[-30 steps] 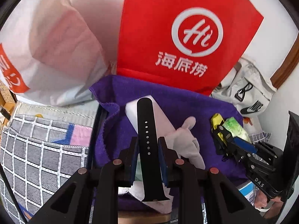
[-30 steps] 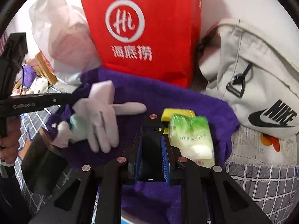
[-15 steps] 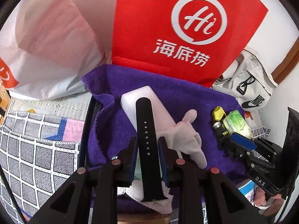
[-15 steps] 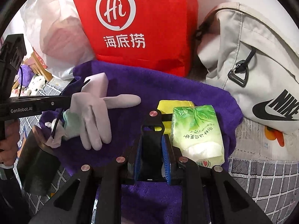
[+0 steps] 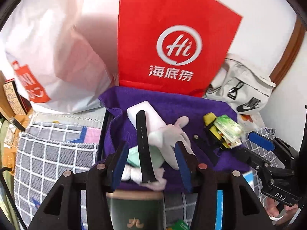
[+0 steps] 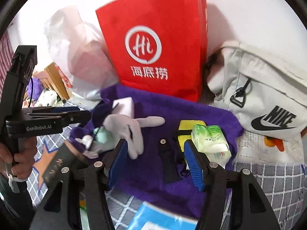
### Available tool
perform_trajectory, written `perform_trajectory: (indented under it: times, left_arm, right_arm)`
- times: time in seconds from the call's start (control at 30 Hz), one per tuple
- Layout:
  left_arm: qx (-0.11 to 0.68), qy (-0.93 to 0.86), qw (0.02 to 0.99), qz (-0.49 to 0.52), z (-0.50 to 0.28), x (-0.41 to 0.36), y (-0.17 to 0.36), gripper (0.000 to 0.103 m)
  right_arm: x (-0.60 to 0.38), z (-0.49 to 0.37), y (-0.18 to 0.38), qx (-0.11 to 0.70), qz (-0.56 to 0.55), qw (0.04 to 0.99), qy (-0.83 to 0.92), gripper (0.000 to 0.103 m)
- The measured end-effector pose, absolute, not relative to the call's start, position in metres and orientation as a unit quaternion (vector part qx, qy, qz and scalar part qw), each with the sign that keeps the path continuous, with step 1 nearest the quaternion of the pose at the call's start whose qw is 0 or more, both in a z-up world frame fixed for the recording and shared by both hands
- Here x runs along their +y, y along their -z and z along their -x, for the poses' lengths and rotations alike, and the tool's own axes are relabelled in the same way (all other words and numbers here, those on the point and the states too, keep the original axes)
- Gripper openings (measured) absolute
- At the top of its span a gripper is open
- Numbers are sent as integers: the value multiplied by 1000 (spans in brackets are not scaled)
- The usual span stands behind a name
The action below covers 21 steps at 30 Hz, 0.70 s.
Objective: Organize soft objects
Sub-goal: 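Lower the strap onto the purple towel and open both grippers, then move both grippers back over the bed toward the mesh bag and green packet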
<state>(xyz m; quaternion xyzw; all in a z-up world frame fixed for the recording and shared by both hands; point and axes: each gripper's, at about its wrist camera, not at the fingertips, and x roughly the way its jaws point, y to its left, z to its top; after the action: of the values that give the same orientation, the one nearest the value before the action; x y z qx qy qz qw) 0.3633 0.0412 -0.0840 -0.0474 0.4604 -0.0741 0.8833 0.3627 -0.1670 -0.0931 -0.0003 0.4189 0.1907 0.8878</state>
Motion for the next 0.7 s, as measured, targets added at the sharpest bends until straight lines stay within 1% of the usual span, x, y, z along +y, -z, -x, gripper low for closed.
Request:
perform_trajectory:
  times: [0.03, 0.2, 0.27, 0.6, 0.7]
  left_arm:
    - [457, 72, 885, 45, -358, 42, 80, 52]
    - [438, 67, 896, 36, -322, 39, 60, 53]
    - [431, 65, 899, 36, -304, 38, 53, 60]
    - [421, 63, 904, 28, -223, 40, 51, 61]
    - [423, 67, 904, 14, -201, 37, 58, 61]
  right_arm:
    - [-167, -355, 88, 416, -2, 889, -190, 60]
    - [-168, -318, 71, 407, -12, 893, -189, 60]
    - [-167, -299, 65, 401, -12, 896, -191, 60]
    - [-174, -218, 53, 393, -28, 902, -178, 61]
    - [-178, -201, 56, 400, -41, 899, -173, 61]
